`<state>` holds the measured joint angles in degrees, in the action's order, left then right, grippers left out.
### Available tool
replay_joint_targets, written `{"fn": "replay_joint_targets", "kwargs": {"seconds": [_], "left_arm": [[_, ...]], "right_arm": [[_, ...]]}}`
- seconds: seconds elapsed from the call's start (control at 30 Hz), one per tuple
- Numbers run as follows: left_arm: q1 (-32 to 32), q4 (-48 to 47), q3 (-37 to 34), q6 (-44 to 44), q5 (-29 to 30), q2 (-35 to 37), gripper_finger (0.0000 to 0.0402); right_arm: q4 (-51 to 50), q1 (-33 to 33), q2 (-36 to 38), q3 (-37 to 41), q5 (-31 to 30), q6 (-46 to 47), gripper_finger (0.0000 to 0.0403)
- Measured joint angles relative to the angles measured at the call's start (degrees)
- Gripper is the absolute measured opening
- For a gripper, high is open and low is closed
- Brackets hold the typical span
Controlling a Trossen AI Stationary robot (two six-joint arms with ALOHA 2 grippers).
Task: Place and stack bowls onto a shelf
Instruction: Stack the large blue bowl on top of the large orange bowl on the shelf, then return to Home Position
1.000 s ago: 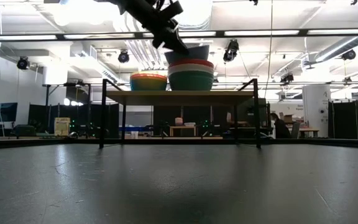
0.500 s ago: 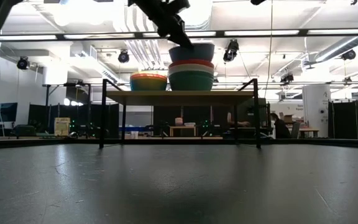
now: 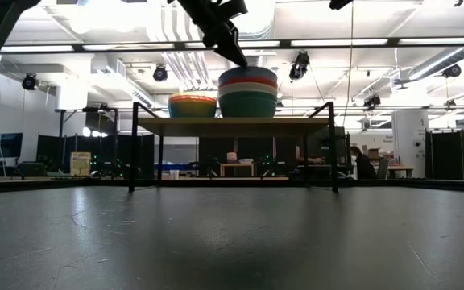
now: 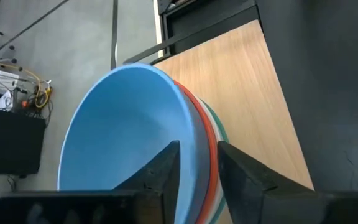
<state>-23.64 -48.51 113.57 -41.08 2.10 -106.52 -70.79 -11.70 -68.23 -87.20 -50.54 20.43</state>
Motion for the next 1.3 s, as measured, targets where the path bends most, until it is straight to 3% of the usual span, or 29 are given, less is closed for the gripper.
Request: {"fn": "replay_joint_targets", "kwargs": {"seconds": [0.17, 0.47, 0.7, 0.93, 1.1, 1.3], "left_arm": [[0.0, -0.28, 0.9, -0.29, 0.2, 0.27, 0.0106], [-0.57, -7.61, 6.42, -0.23, 1.86, 0.59, 0.0101], [-7.74, -8.89, 7.78, 5.51, 6.43, 0.72, 0.0078], [-13.57, -7.0, 3.49, 9.14, 6.38, 0.72, 0.0077], [-14.04, -2.56, -2.19, 8.23, 3.46, 0.67, 0.0077], [-14.04, 0.37, -3.36, 7.76, -1.44, 0.66, 0.0077]], "right_arm": [[0.01, 0.0, 0.0, 0.0, -0.01, 0.06, 0.0137], [-0.08, 0.0, 0.0, 0.0, 0.01, 0.17, 0.0137], [-2.99, 0.0, 0.0, 0.0, 0.01, 3.26, 0.0137], [-5.88, 0.0, 0.0, 0.0, 0.0, 6.02, 0.0137], [-5.76, 0.0, 0.0, 0.0, -0.01, 6.05, 0.0137], [-5.68, 0.0, 0.0, 0.0, -0.01, 6.61, 0.0137]]}}
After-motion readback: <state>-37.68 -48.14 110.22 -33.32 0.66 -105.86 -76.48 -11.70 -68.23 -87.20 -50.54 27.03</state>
